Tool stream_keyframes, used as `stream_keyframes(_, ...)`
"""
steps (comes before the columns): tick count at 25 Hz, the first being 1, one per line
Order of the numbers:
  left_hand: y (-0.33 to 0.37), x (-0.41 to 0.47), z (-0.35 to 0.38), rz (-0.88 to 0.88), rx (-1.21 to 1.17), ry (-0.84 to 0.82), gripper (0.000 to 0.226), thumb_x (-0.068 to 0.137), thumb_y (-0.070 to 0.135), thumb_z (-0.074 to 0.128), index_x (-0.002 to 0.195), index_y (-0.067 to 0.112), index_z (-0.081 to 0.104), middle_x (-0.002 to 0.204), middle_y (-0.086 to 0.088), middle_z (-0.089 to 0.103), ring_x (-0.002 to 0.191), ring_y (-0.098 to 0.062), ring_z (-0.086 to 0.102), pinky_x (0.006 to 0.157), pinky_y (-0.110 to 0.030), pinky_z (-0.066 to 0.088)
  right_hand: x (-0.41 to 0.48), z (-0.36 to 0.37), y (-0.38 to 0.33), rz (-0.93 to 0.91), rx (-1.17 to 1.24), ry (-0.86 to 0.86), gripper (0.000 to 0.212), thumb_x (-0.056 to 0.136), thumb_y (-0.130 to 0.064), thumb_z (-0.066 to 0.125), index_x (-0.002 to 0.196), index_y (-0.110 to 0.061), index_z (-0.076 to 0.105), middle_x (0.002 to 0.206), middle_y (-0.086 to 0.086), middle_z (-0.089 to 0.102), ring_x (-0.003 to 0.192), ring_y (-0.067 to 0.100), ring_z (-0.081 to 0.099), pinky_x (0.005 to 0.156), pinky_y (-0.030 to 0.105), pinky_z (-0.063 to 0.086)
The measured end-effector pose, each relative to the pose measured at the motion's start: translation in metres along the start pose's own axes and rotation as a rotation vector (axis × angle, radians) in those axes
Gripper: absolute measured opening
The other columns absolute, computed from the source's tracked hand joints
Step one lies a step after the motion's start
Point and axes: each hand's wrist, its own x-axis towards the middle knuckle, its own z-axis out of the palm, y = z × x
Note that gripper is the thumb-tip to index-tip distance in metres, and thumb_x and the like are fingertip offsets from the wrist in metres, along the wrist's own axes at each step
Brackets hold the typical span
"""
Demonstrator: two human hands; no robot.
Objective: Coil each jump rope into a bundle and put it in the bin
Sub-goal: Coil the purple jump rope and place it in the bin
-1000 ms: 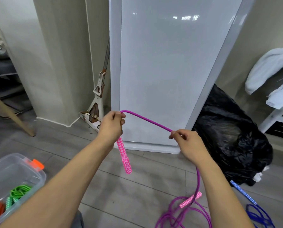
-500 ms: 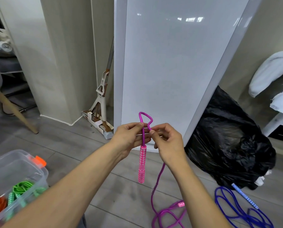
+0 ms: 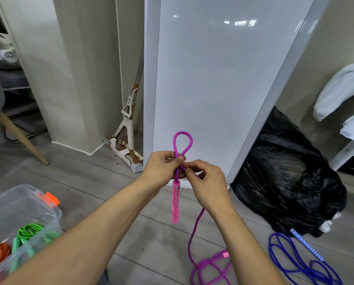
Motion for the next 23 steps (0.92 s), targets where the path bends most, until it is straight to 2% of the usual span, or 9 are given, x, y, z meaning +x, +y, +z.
stream_keyframes(4,0.003,0.001,-0.001,-0.035,-0.112,0.037,0.016,0.101,0.007,0.05,0.108,-0.003,0.061,0.094,-0.02,0.074,0.084,-0.03,0.075,0.077,-0.038,0.061,0.001,0.0,0.0,0.083,-0.062,0.039,0.007,0.093,-0.032,0.067,0.087,-0.03,0.069,0.077,-0.01,0.074,0.063,0.003,0.063,0.057,0.018,0.042)
stream_keyframes(6,0.006,0.001,0.001,-0.07,-0.261,0.059,0.017,0.104,0.007,0.044,0.108,-0.003,0.056,0.092,-0.02,0.072,0.084,-0.032,0.074,0.075,-0.039,0.061,-0.001,0.001,0.0,0.094,-0.145,0.035,0.018,0.092,-0.042,0.067,0.082,-0.027,0.066,0.066,-0.003,0.071,0.059,0.008,0.061,0.052,0.021,0.04)
stream_keyframes(9,0.01,0.008,-0.001,-0.15,-0.521,0.147,0.018,0.104,0.006,0.037,0.096,0.002,0.052,0.069,-0.007,0.054,0.058,-0.022,0.066,0.058,-0.034,0.058,-0.002,-0.002,-0.003,0.038,-0.125,-0.144,0.013,0.097,-0.034,0.062,0.09,-0.029,0.071,0.064,-0.001,0.069,0.054,0.005,0.058,0.049,0.013,0.038)
stream_keyframes(12,0.012,0.023,-0.02,-0.172,-0.607,0.254,0.023,0.101,0.004,0.032,0.083,0.01,0.046,0.053,0.002,0.036,0.035,-0.009,0.032,0.037,-0.017,0.031,-0.002,-0.009,-0.001,0.053,-0.174,-0.373,0.017,0.1,-0.034,0.058,0.097,-0.027,0.073,0.064,-0.005,0.064,0.049,0.0,0.052,0.052,0.016,0.038)
stream_keyframes(14,0.009,0.035,-0.036,-0.098,-0.451,0.325,0.023,0.102,0.008,0.032,0.084,0.01,0.046,0.054,0.002,0.034,0.032,-0.006,0.025,0.034,-0.016,0.022,0.0,-0.018,0.006,0.085,-0.26,-0.496,0.022,0.101,-0.033,0.054,0.094,-0.026,0.074,0.062,-0.006,0.06,0.047,0.001,0.048,0.055,0.021,0.04)
stream_keyframes(16,0.004,0.047,-0.051,-0.019,-0.163,0.406,0.022,0.104,0.018,0.034,0.096,0.005,0.05,0.061,0.001,0.038,0.037,-0.009,0.031,0.039,-0.019,0.026,0.001,-0.032,0.01,0.138,-0.316,-0.564,0.025,0.101,-0.034,0.055,0.088,-0.023,0.074,0.058,-0.008,0.056,0.044,0.0,0.047,0.056,0.023,0.04)
stream_keyframes(18,0.001,0.051,-0.056,0.006,0.1,0.433,0.032,0.103,0.028,0.035,0.113,0.001,0.05,0.066,-0.001,0.046,0.048,-0.017,0.039,0.05,-0.026,0.033,0.003,-0.044,0.011,0.151,-0.39,-0.44,0.029,0.099,-0.041,0.058,0.08,-0.023,0.071,0.055,-0.009,0.052,0.044,0.001,0.045,0.053,0.021,0.036)
stream_keyframes(21,0.002,0.036,-0.037,0.01,0.323,0.223,0.021,0.101,0.029,0.036,0.103,0.012,0.049,0.074,-0.004,0.064,0.053,-0.018,0.041,0.056,-0.031,0.035,0.005,-0.048,0.007,0.09,-0.365,-0.139,0.03,0.102,-0.041,0.053,0.084,-0.022,0.067,0.065,-0.009,0.056,0.058,0.005,0.049,0.052,0.018,0.035)
stream_keyframes(23,0.005,0.016,-0.018,0.017,0.408,0.037,0.015,0.102,0.026,0.035,0.097,0.016,0.045,0.08,-0.003,0.074,0.049,-0.017,0.035,0.051,-0.029,0.031,0.005,-0.041,0.002,0.084,-0.261,-0.081,0.026,0.104,-0.034,0.048,0.094,-0.019,0.067,0.077,-0.011,0.061,0.067,0.005,0.053,0.056,0.016,0.037)
